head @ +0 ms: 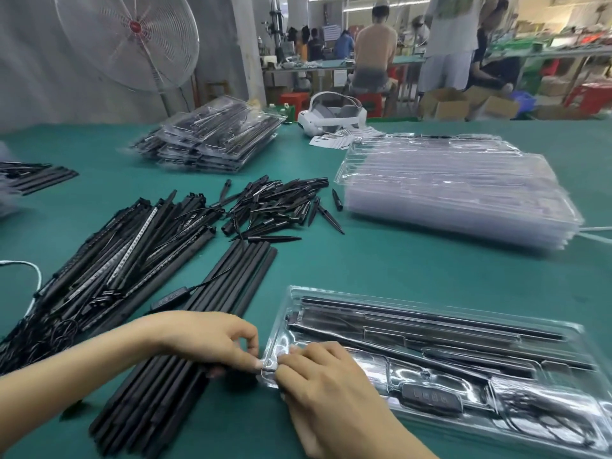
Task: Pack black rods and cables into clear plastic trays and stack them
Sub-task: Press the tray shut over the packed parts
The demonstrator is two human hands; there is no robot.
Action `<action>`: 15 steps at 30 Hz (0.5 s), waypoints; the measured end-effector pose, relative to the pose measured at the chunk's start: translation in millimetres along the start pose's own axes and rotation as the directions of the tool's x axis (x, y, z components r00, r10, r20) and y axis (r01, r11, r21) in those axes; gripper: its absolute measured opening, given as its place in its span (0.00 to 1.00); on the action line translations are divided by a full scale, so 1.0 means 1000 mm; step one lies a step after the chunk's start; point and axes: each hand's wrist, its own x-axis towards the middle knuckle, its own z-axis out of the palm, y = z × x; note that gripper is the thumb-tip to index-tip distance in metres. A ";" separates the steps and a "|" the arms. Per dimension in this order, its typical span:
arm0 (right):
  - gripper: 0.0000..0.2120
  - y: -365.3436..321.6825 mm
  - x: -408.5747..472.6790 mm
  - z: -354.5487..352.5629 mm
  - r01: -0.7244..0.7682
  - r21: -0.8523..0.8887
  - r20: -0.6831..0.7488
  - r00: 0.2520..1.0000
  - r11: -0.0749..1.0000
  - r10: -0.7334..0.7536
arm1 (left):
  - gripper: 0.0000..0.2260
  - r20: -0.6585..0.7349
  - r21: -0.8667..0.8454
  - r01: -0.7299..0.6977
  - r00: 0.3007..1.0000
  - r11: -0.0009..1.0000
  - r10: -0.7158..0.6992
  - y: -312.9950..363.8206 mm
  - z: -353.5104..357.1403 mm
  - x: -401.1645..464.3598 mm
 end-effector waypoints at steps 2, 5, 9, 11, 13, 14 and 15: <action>0.09 -0.001 0.001 -0.002 0.000 -0.019 0.042 0.999 1.000 0.001 | 0.05 -0.031 -0.008 -0.021 0.999 1.000 0.020 -0.001 -0.005 0.001; 0.09 -0.003 0.005 -0.008 0.044 -0.124 0.089 0.995 0.991 -0.033 | 0.14 -0.117 0.136 -0.021 0.992 0.991 0.037 0.003 -0.011 0.005; 0.15 -0.001 0.004 -0.009 0.009 -0.053 0.043 0.999 0.999 -0.007 | 0.18 -0.268 -0.143 0.007 0.962 0.990 -0.046 0.005 -0.009 0.019; 0.19 0.003 0.001 -0.009 -0.058 0.136 0.024 0.998 0.989 0.055 | 0.19 -0.209 -0.261 0.012 0.976 0.965 -0.069 0.009 -0.007 0.024; 0.20 0.003 -0.002 -0.011 -0.127 0.267 0.047 0.992 0.955 0.118 | 0.13 -0.128 -0.308 0.021 0.990 0.951 -0.064 0.013 -0.002 0.029; 0.20 0.003 -0.004 -0.010 -0.135 0.312 0.029 0.991 0.941 0.132 | 0.11 -0.113 -0.316 0.029 0.991 0.948 -0.068 0.014 -0.001 0.031; 0.20 0.002 -0.004 -0.011 -0.137 0.354 -0.001 0.989 0.925 0.147 | 0.08 -0.107 -0.321 0.037 0.991 0.946 -0.075 0.015 -0.001 0.033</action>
